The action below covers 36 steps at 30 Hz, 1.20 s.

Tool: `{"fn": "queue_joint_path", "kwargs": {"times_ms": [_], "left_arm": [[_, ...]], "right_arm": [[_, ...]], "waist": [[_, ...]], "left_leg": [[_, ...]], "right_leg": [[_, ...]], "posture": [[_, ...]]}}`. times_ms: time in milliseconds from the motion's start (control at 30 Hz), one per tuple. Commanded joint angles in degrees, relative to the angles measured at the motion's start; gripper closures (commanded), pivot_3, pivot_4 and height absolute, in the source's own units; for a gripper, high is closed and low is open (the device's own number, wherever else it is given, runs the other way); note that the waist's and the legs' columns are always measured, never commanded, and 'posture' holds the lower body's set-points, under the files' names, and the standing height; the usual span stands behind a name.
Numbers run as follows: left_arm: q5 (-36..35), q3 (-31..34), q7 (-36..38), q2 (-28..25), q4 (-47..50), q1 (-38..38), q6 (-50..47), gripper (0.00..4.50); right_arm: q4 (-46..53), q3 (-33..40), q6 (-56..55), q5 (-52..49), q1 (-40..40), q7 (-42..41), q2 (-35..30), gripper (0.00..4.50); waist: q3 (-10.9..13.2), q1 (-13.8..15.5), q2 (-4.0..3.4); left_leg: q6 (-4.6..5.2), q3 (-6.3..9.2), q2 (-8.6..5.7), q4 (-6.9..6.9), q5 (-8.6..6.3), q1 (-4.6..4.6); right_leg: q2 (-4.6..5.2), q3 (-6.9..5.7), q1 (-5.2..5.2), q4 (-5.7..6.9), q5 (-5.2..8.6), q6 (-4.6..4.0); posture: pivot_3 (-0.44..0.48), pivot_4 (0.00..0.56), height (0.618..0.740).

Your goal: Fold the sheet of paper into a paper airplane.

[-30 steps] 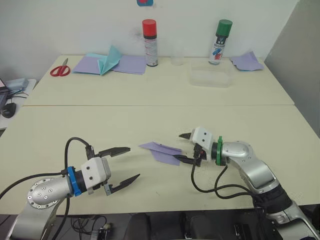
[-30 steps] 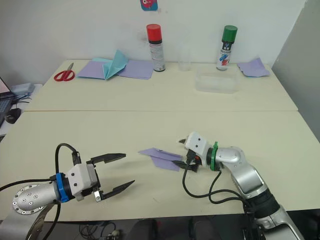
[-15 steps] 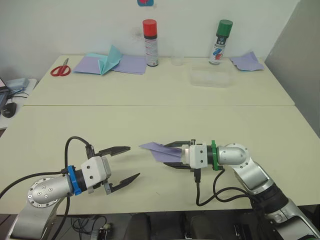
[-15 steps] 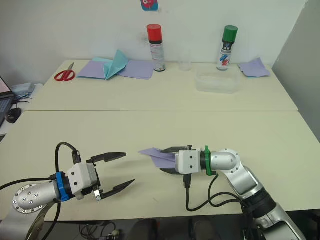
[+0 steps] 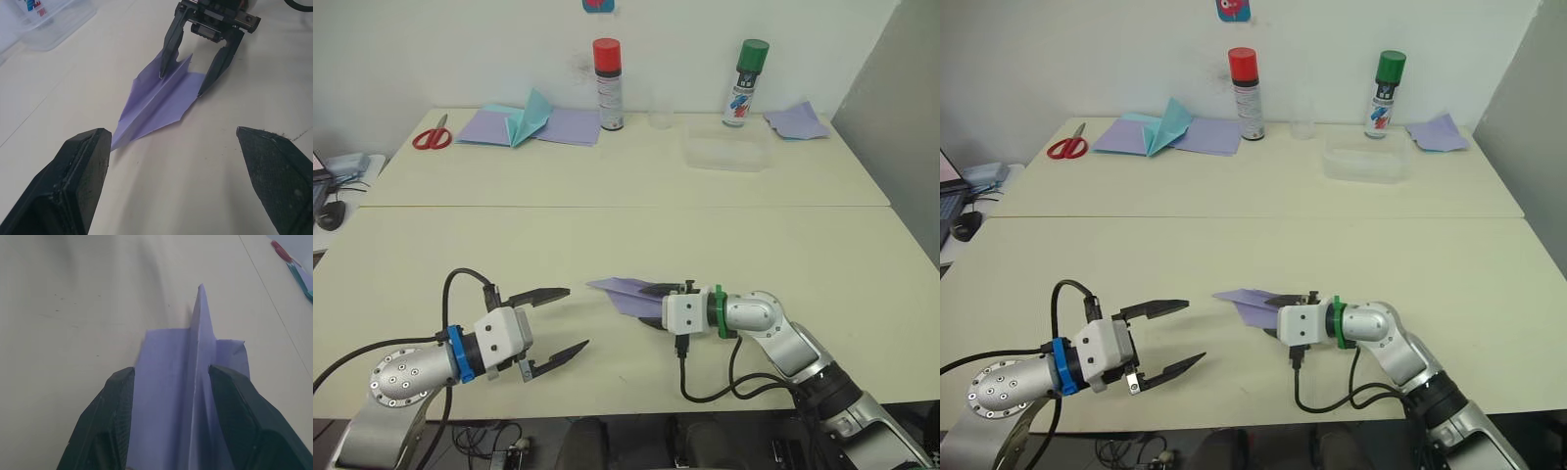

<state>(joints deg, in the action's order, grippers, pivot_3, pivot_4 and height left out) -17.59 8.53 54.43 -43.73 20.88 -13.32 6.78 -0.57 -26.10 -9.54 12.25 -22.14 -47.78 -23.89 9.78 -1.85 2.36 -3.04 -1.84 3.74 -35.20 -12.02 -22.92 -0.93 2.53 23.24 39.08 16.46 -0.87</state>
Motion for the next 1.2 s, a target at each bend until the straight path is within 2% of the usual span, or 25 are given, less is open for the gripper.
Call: {"fn": "queue_joint_path", "kwargs": {"times_ms": [33, 300, 500, 600, 767, 933, 1033, 1100, 1200], "left_arm": [[0.0, -0.2, -0.2, 0.2, 2.0, 0.5, 0.1, 0.00], [0.1, -0.5, -0.2, 0.3, 1.7, 1.1, 0.1, 0.00], [0.2, -1.0, -0.4, 0.5, 1.9, 1.6, -0.2, 0.00], [0.2, -1.1, -0.4, 0.3, 1.7, 1.7, 0.0, 0.00], [0.0, -0.8, -0.4, 0.3, 1.4, 2.0, -0.1, 0.00], [-0.3, -0.6, -0.5, 0.5, 1.6, 1.7, -0.2, 0.00], [-1.3, -0.2, -0.6, 0.4, 2.2, 1.9, -1.4, 0.00], [-3.7, 0.1, -0.5, -0.1, 3.8, 2.3, -4.5, 0.00], [-12.5, 1.0, -1.5, -1.4, 8.5, 3.7, -15.8, 0.00]], "right_arm": [[0.7, 1.8, 3.7, -2.6, -0.9, -0.1, 1.4, 2.00], [4.3, 5.5, 19.2, -12.7, -1.1, -3.6, 3.6, 2.00], [2.7, 5.2, 22.9, -11.7, -2.7, -2.3, 4.0, 2.00], [2.4, 4.7, 23.6, -11.3, -2.9, -2.2, 4.0, 2.64], [1.1, 4.0, 23.8, -10.6, -3.3, -1.6, 4.1, 4.46], [0.9, 4.7, 25.5, -11.1, -3.4, -0.7, 4.8, 4.46], [2.4, 8.4, 29.0, -14.5, -2.7, -1.1, 3.7, 4.46], [5.8, 11.9, 33.1, -17.9, -1.6, -1.0, 3.0, 4.46], [14.0, 18.0, 42.0, -23.1, 0.4, 1.2, 1.7, 4.46]], "waist": [[0.0, 0.0, 0.00], [0.0, 0.0, 0.01], [0.0, 0.0, 0.01], [0.0, 0.0, 0.01], [0.0, 0.0, 0.01], [0.0, 0.0, 0.02], [0.0, 0.0, 0.02], [0.0, 0.1, 0.02], [0.0, 0.3, 0.02]], "left_leg": [[0.00, 0.00, 0.00, 0.00, 0.00, 0.00], [0.00, 0.01, 0.00, -0.02, 0.00, 0.00], [0.00, 0.03, 0.00, -0.02, 0.00, 0.00], [0.00, 0.01, -0.01, -0.02, 0.00, -0.01], [0.00, 0.02, 0.00, -0.02, 0.00, 0.00], [0.00, 0.02, -0.01, -0.03, 0.00, 0.00], [0.00, 0.02, -0.01, -0.03, 0.00, 0.00], [0.00, 0.02, -0.02, -0.03, 0.00, -0.02], [0.00, 0.06, -0.02, -0.04, 0.00, -0.06]], "right_leg": [[0.00, 0.00, 0.00, 0.01, 0.00, 0.00], [0.01, 0.00, -0.02, 0.02, -0.01, 0.00], [0.00, -0.02, -0.02, 0.03, -0.01, 0.00], [0.00, 0.00, -0.02, 0.02, 0.00, 0.00], [0.00, -0.02, -0.01, 0.02, 0.00, 0.00], [0.00, -0.01, -0.02, 0.03, -0.01, 0.00], [0.00, -0.01, -0.02, 0.03, -0.01, 0.00], [0.00, -0.01, -0.02, 0.03, -0.01, 0.01], [0.03, -0.03, -0.02, 0.02, -0.01, 0.02]], "posture": [[0.000, 0.150, 0.740], [0.000, 0.150, 0.740], [0.000, 0.150, 0.740], [0.000, 0.150, 0.740], [0.000, 0.150, 0.740], [0.000, 0.150, 0.740], [0.000, 0.150, 0.740], [0.000, 0.150, 0.740], [0.000, 0.150, 0.740]]}}
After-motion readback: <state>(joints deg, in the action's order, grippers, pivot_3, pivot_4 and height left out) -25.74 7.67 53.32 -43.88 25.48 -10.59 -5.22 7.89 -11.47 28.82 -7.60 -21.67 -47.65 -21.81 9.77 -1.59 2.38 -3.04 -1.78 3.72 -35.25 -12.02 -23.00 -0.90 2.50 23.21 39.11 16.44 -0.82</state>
